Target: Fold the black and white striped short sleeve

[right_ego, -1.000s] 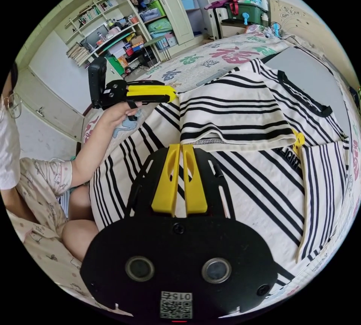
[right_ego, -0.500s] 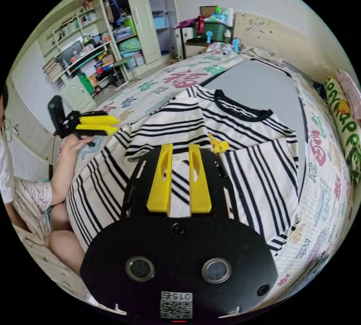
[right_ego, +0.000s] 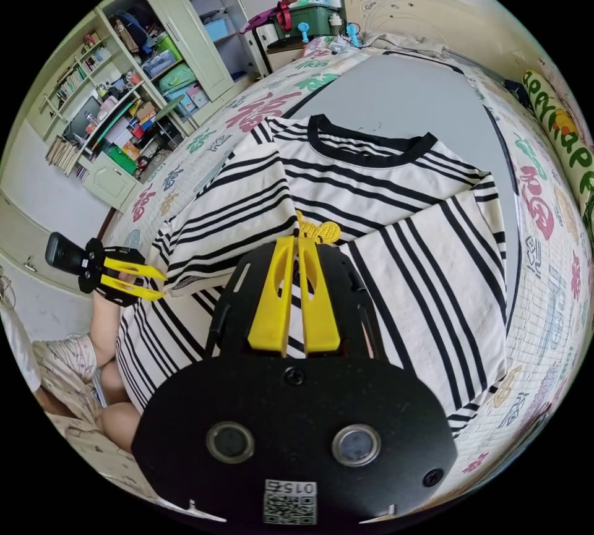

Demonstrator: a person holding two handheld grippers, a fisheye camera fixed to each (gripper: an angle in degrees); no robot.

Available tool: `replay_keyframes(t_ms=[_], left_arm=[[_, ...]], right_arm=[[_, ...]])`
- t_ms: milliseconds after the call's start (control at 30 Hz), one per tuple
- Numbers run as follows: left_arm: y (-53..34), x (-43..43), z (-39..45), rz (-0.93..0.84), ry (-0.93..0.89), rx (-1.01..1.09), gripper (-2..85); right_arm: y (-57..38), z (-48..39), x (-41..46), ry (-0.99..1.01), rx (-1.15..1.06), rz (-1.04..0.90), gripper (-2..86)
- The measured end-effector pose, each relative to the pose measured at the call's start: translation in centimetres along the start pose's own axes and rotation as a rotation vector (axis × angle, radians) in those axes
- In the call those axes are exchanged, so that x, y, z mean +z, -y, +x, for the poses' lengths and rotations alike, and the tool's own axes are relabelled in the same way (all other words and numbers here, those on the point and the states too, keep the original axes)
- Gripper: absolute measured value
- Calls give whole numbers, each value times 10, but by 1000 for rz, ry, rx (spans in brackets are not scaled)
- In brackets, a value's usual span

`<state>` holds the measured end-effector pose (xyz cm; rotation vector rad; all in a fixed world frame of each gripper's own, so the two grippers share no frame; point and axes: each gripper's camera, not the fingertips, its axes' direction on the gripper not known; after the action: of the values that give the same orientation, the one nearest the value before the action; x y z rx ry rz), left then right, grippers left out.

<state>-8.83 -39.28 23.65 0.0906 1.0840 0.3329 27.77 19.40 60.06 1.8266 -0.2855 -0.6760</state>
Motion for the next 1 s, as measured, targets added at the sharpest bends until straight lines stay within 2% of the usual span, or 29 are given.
replay_keyframes(t_ms=[400,533,600,733,933,1000], left_arm=[[-18,25,-12,-47,-65,35,61],[-18,4,-70,70,-64,-137,74],[-11,-9,-127,137,24,-310,79],[9,21,-220,195,94,-530,94],[6,109,-327,71,92,-811,125],[2,122,-339,72,74,-843,123]], right_arm=[[14,-57,-2,45,25,-11,9],[23,-55,-31,113,19,41,52],[29,-43,-53,97,38,116,64],[58,-13,-73,-120,27,224,102],[100,22,-47,-216,108,174,121],[109,19,-34,-236,101,129,123]])
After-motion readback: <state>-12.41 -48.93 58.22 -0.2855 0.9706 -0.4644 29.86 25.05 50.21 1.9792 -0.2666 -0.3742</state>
